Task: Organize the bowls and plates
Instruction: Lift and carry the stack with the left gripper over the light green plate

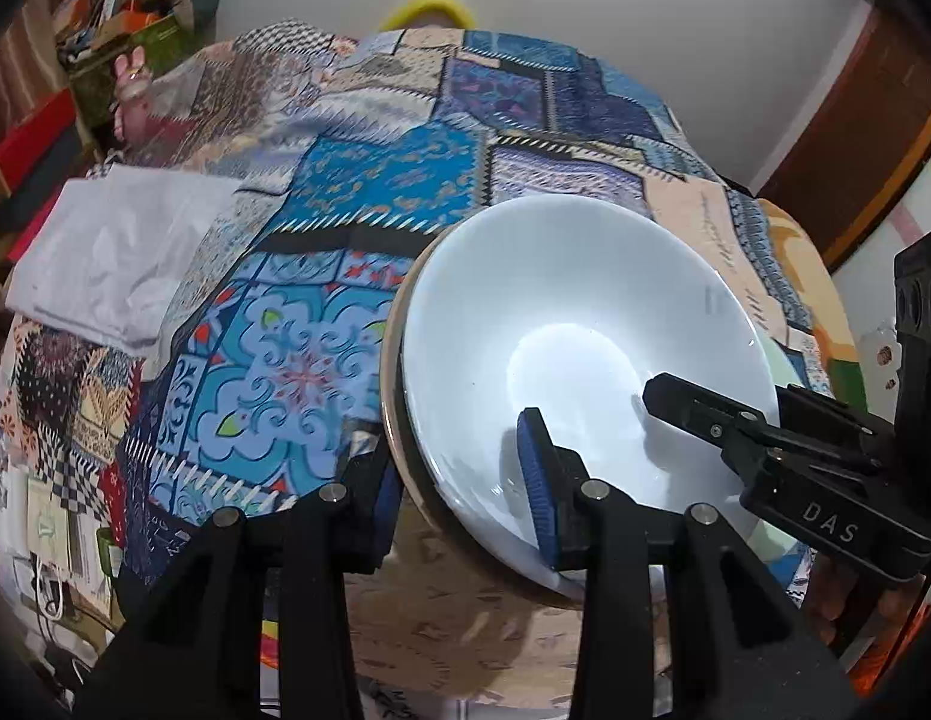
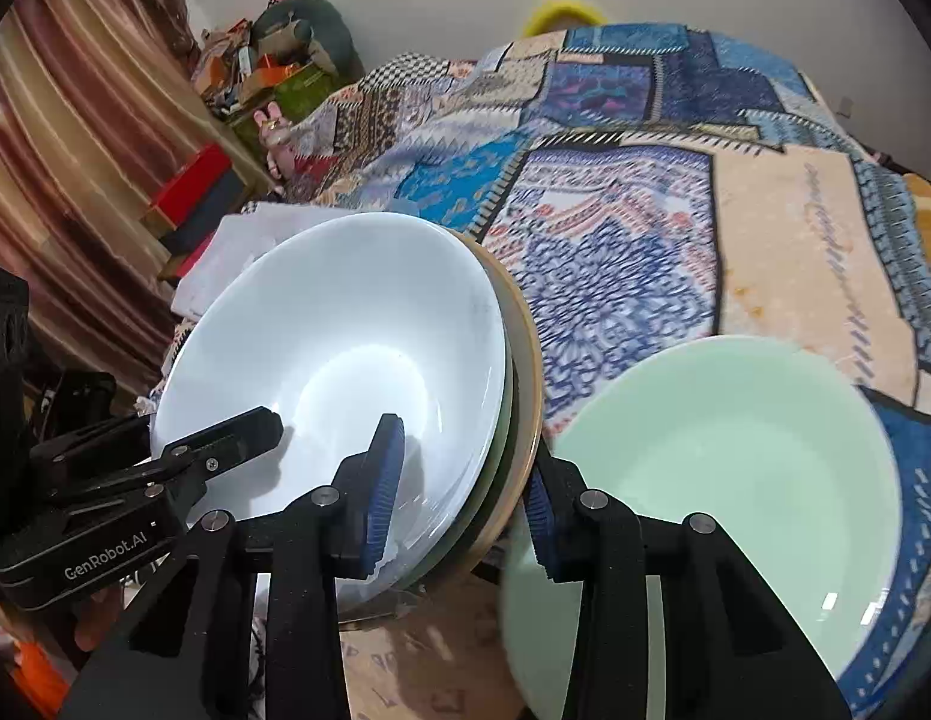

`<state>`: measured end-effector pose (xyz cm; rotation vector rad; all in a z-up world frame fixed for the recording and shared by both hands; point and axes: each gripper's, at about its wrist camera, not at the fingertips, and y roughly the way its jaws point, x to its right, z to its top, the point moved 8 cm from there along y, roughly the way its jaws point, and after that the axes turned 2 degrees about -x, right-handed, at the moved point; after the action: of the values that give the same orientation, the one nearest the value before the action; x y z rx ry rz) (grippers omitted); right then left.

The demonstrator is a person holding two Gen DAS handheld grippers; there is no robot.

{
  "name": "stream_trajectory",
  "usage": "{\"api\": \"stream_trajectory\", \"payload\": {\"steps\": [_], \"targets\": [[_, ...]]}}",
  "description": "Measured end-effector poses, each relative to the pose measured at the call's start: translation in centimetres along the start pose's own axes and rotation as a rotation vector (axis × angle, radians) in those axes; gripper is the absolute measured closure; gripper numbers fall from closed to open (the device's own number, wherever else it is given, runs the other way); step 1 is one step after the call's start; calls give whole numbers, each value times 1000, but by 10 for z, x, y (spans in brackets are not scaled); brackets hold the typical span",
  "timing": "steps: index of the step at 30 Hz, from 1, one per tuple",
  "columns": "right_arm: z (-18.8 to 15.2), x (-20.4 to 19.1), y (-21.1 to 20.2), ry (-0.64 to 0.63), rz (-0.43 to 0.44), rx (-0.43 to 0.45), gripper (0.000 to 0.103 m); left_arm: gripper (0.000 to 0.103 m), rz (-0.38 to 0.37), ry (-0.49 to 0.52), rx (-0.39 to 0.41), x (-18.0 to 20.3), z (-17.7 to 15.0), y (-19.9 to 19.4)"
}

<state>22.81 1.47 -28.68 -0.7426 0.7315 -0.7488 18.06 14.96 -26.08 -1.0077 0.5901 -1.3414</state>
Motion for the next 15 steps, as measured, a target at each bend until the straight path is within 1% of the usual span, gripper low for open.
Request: {"api": "stream_trajectory", "payload": {"steps": [8,15], "targets": [[2,29,-35,29,-43,50,69,66,-44,53,22,45,9,-9],[-3,54,-59,66,-76,79,69,66,-77,94,19,83,10,-9]]}}
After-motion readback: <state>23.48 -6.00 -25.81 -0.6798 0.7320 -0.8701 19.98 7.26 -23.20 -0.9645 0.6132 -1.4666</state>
